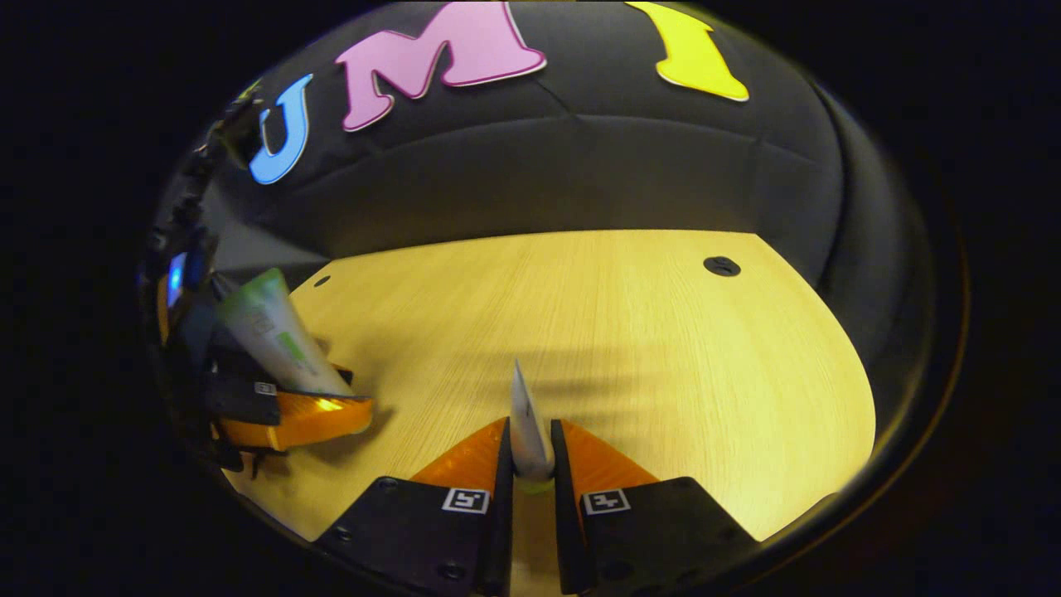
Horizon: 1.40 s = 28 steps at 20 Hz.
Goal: First open the suitcase, pack the skin care products into it, and then close the suitcase.
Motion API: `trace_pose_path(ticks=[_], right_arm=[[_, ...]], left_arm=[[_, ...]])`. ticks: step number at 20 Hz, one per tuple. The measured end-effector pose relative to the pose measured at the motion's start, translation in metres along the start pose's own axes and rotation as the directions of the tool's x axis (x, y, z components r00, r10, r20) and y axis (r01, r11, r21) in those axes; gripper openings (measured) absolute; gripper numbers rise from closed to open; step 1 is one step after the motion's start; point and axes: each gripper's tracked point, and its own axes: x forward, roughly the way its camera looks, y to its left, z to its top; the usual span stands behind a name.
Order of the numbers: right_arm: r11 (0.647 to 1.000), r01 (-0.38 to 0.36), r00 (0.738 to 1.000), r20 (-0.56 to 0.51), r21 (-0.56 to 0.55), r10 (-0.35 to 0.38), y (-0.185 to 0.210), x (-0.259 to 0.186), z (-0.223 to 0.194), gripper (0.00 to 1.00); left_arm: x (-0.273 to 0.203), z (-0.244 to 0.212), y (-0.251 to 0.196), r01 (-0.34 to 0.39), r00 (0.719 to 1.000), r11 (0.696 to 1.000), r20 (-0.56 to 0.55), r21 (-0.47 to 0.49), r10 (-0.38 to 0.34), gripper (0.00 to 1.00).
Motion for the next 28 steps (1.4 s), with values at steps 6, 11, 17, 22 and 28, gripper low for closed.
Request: trace_pose_path(ticks=[6,11,17,22,28], right_arm=[[1.0,0.007,0.996,0.094,-0.012,-0.006,0.019,-0.07,0.026,0.26],[0.998,0.001,0.985,0.175,-0.056,0.009,0.08,-0.131,0.027,0.26],[0.999,-0.03,0.985,0.17,-0.043,0.037,0.143,-0.146,0.014,0.25],[0.994,-0.047,0.989,0.138,-0.097,0.06,0.18,-0.154,0.004,0.26],[0.979,-0.158,0.982,0.084,-0.125,0.169,0.249,-0.145,0.011,0.26]], left_arm=[[-0.122,-0.004,0.055,0.03,0.999,0.999,-0.044,0.027,-0.029,0.46],[-0.176,-0.117,0.163,-0.027,0.951,0.997,-0.31,-0.074,0.003,0.41],[-0.144,-0.249,0.191,-0.114,0.761,0.957,-0.642,-0.267,-0.089,0.46],[-0.136,-0.259,0.187,-0.127,0.774,0.948,-0.627,-0.293,-0.09,0.49],[-0.167,-0.211,0.196,-0.093,0.915,0.968,-0.403,-0.234,-0.009,0.89]])
